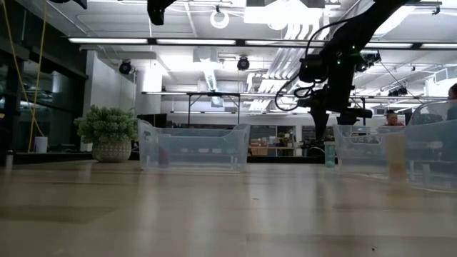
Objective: Pick and place medicine bottles into bin by pill shape (circle, oval)
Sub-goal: Put the top blue tablet bottle into the bottom transparent bin
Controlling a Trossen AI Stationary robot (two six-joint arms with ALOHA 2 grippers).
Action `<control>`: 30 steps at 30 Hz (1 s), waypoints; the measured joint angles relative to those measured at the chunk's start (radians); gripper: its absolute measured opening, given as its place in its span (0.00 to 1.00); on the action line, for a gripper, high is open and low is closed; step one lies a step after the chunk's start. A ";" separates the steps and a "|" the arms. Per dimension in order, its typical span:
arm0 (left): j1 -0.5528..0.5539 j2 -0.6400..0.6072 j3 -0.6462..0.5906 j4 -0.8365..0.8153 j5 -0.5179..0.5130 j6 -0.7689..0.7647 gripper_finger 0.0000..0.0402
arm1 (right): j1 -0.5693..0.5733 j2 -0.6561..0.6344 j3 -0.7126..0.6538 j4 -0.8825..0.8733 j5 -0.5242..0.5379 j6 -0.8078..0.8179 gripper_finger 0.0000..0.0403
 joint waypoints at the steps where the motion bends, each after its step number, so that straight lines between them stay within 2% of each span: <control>1: 0.000 0.000 0.000 0.000 0.000 0.000 0.58 | 0.001 0.005 0.000 -0.001 -0.002 0.000 0.55; 12: 0.000 0.000 0.000 -0.004 0.000 0.000 0.58 | 0.001 0.024 0.000 -0.005 0.011 0.000 0.54; 23: 0.000 0.000 0.000 -0.004 0.000 0.000 0.58 | 0.001 0.024 0.000 -0.020 0.002 0.000 0.32; 30: 0.000 0.000 0.000 -0.004 0.000 0.000 0.58 | 0.002 0.023 0.000 -0.019 0.002 -0.001 0.27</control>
